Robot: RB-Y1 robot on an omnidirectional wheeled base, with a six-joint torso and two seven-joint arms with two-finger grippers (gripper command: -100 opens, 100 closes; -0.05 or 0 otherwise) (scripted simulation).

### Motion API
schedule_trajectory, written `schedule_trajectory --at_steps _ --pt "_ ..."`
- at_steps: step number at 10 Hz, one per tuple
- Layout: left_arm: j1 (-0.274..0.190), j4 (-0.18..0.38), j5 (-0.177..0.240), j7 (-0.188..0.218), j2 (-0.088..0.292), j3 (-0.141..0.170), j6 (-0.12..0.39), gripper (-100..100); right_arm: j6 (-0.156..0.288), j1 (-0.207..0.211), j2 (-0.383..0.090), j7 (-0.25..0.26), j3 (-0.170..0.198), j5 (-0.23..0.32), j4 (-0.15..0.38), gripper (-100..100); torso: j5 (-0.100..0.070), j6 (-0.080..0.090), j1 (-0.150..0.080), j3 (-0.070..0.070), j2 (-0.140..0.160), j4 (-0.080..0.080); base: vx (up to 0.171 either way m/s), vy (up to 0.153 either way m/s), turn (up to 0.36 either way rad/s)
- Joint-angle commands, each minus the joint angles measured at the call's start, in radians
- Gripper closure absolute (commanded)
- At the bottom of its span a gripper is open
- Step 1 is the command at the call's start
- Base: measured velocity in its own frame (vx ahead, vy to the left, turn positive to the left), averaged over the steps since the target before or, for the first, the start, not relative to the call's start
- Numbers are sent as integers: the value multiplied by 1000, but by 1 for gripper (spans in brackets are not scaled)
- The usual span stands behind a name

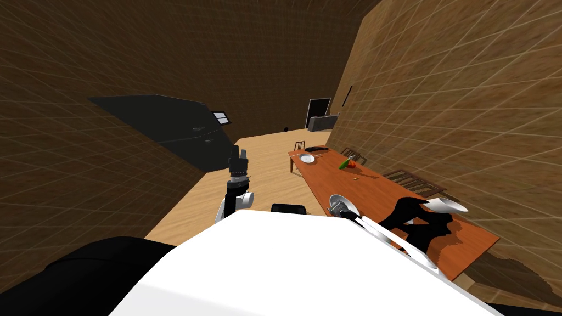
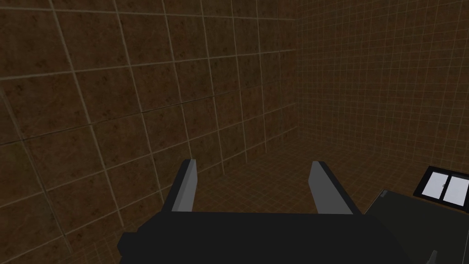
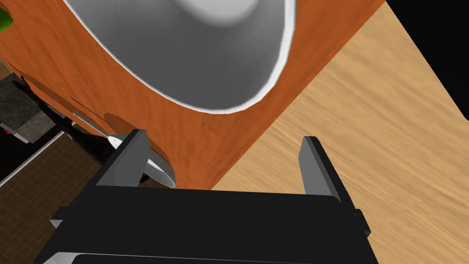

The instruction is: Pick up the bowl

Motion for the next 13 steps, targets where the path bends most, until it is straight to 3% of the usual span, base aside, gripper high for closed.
schedule_trajectory --at_steps 1,3,4,5,6,10,11,12,13 --pt "0 0 0 0 0 0 0 0 22 15 -15 22 18 -19 29 -100 0 0 0 0 0 0 12 -50 48" --pt "0 0 0 0 0 0 0 0 49 52 -12 39 58 -37 61 -100 0 0 0 0 0 0 16 -56 40" --pt "0 0 0 0 0 0 0 0 44 39 3 36 56 -19 63 -100 0 0 0 0 0 0 5 -21 1" --pt "0 0 0 0 0 0 0 0 46 41 4 37 58 -19 65 0 0 0 2 0 0 0 0 0 0" --pt "0 0 0 0 0 0 0 0 30 32 17 28 61 -12 98 -100 1 0 3 0 0 0 2 -4 77" --pt "0 0 0 0 0 0 0 0 -2 13 43 11 70 0 166 -100 1 0 4 0 0 0 2 -6 65" --pt "0 0 0 0 0 0 0 0 5 18 39 14 68 -1 152 -100 1 0 4 0 0 0 0 0 0" --pt "0 0 0 0 0 0 0 0 3 18 39 12 68 0 154 100 1 0 4 0 0 0 0 0 0" --pt "0 0 0 0 0 0 0 0 3 18 39 13 68 0 154 100 1 0 4 0 0 0 0 0 0"
